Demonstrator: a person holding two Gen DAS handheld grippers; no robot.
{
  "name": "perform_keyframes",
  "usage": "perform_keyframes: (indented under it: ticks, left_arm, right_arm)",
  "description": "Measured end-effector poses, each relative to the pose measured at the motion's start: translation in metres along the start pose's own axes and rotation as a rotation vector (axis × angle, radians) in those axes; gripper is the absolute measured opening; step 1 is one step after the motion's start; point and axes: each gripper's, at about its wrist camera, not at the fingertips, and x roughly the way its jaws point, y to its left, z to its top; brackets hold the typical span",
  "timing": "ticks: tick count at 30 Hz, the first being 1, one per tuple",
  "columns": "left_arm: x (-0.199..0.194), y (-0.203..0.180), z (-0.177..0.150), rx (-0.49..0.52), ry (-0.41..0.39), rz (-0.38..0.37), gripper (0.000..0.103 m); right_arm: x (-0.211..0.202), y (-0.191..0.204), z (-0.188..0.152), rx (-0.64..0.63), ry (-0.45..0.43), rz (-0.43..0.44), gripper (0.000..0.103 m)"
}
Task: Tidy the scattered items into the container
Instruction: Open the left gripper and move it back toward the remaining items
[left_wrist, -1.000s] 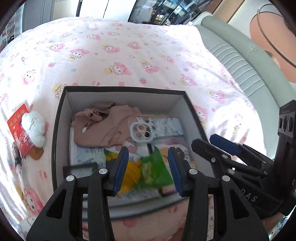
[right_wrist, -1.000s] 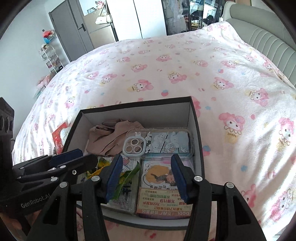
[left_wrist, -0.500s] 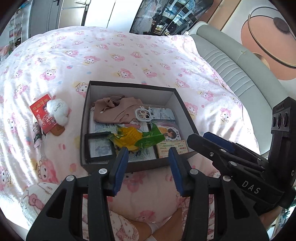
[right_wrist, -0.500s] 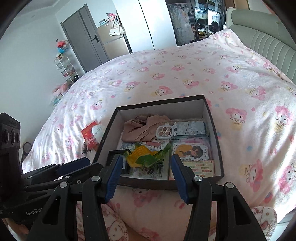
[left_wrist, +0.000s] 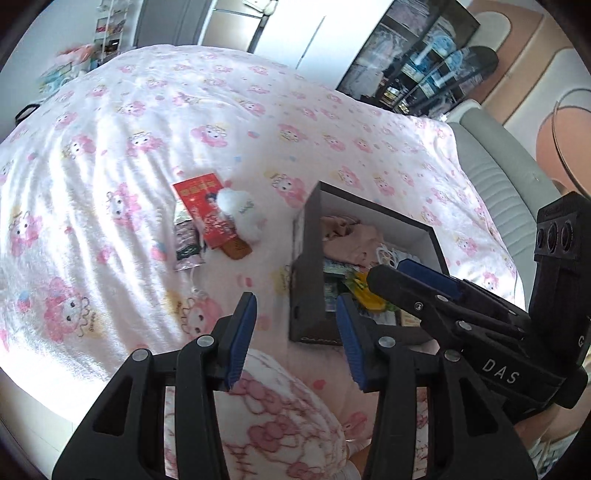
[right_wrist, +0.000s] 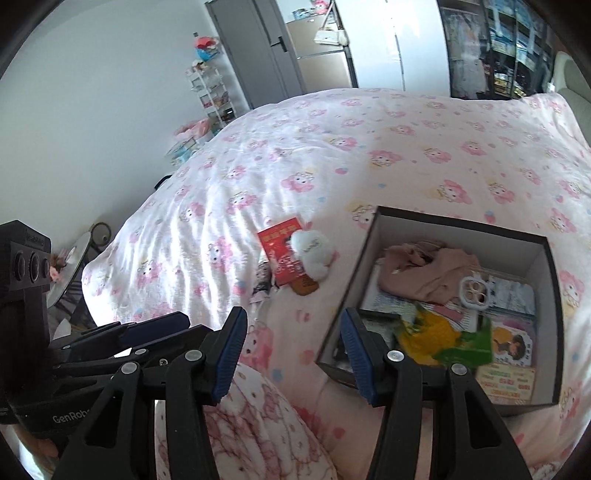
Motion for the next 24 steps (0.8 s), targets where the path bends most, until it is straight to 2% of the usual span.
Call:
perform_keyframes:
  ticks: [6,14,16,17,19,21,24]
  left_arm:
    - [0.019,0.066,0.02,-0.09,0.0,0.032,0.044]
    - [0.086,0.14,0.035,-0.205,0.088,0.013,0.036]
    - [0.105,0.152,0.037,-0.222,0.113,0.001,0.034]
    - [0.113,0.156,0.038,-0.23,0.122,-0.003,0.034]
    - [0.129,0.166,0.039,-0.252,0.14,-0.007,0.033]
    - [0.143,0.174,0.039,-0.277,0.156,-0.031,0.029]
    - [0.161,0.183,0.04,-0.294,0.182,-0.065,0.029]
  right_arm:
    - [0.068,0.026,0.02,-0.019,0.109,0.103,0.05]
    - [0.157,0.015,0.037,0.032,0.248,0.047,0.048]
    - [0.178,0.013,0.035,0.047,0.283,0.056,0.047]
    - [0.189,0.011,0.034,0.065,0.297,0.062,0.043]
    - [0.209,0.009,0.033,0.096,0.328,0.034,0.041]
    - [0.227,0.011,0.032,0.082,0.358,0.021,0.04]
    - [0.247,0.012,0.031,0.068,0.389,0.019,0.04]
